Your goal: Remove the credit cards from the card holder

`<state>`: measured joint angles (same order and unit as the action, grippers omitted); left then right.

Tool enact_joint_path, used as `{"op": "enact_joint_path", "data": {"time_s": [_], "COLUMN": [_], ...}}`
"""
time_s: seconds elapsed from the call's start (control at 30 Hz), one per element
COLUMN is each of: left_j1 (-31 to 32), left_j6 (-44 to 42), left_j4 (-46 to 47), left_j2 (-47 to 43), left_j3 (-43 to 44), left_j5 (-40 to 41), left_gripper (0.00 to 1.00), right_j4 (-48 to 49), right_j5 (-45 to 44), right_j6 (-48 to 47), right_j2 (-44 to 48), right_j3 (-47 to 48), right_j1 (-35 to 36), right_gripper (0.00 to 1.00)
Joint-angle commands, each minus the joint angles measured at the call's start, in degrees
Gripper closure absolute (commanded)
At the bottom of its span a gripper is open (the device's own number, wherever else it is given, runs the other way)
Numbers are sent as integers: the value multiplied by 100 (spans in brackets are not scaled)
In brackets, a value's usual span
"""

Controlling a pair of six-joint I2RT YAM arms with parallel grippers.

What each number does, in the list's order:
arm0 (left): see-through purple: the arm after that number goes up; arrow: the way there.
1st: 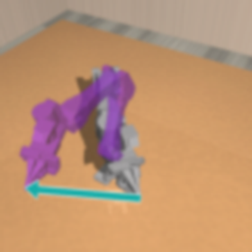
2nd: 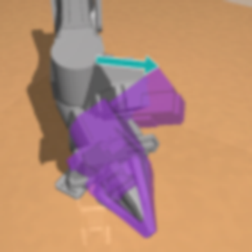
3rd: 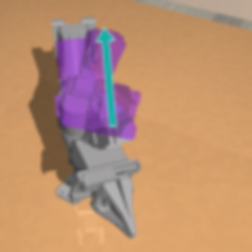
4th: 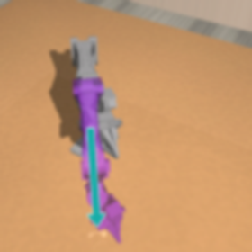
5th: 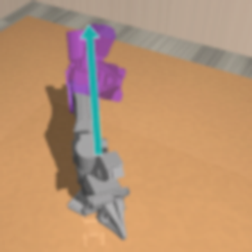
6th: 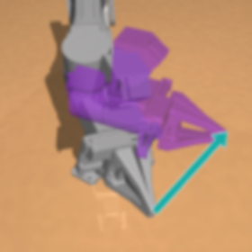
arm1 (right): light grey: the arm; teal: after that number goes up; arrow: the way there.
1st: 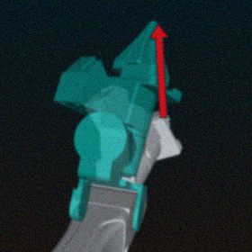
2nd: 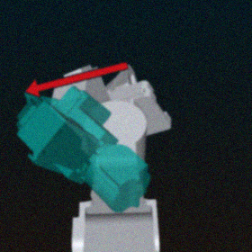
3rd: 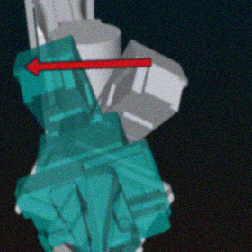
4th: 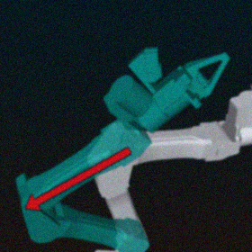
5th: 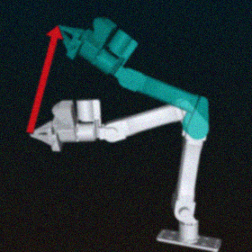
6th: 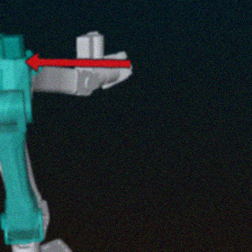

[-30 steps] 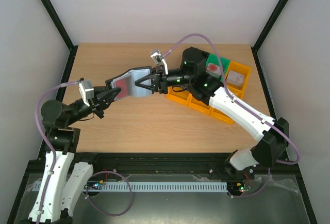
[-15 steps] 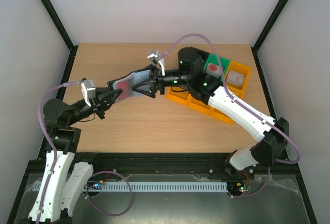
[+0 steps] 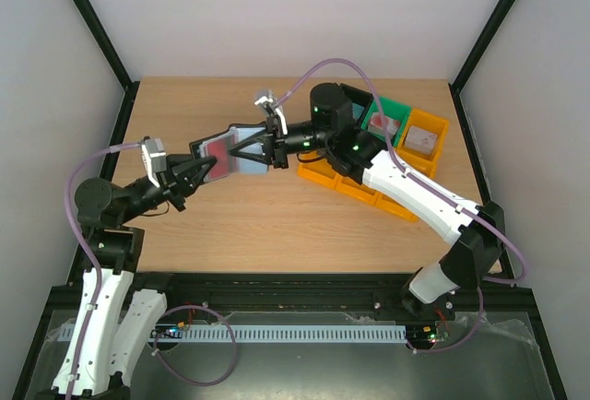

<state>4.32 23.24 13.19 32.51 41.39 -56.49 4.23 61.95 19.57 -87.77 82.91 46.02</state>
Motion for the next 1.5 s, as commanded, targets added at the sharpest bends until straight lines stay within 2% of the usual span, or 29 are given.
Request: {"op": "enact_joint_path", "data": {"time_s": [0.0,0.1,0.27,0.53,0.7,0.8,1.0,1.27,1.37,1.4,1.47], "left_j1": [31,-58,-222,-416,-466,-467,-204,-40,51,78,111], "left_j6": [159,171,380,908,1126,860,-498,103,89,73,16], "left_j4": [255,121,241,526,568,542,-596,-77,-81,-98,-129], "left_j2": [0,9,-2,38,62,90,157,203,215,215,225], "left_j3": [158,272,268,263,214,193,381,176,164,159,168], "left_j5": [-280,-198,5,217,258,201,359,121,101,74,22], "left_gripper": [85,74,71,72,78,78,73,68,73,80,96], "right_j4": [340,252,136,74,-93,-67,-19,-30,-19,-19,-107], "right_j5": [326,480,612,692,735,769,639,665,632,587,416], "right_j6": [126,133,132,95,-33,18,119,81,69,63,-34], "right_j2": [89,191,284,356,404,418,362,143,115,111,124], "right_j3": [125,134,108,25,28,42,90,292,301,295,265], "right_j1": [-69,-215,-236,-234,-238,-234,-185,46,72,72,72], "right_gripper": [98,98,98,98,98,98,98,98,98,97,82]}}
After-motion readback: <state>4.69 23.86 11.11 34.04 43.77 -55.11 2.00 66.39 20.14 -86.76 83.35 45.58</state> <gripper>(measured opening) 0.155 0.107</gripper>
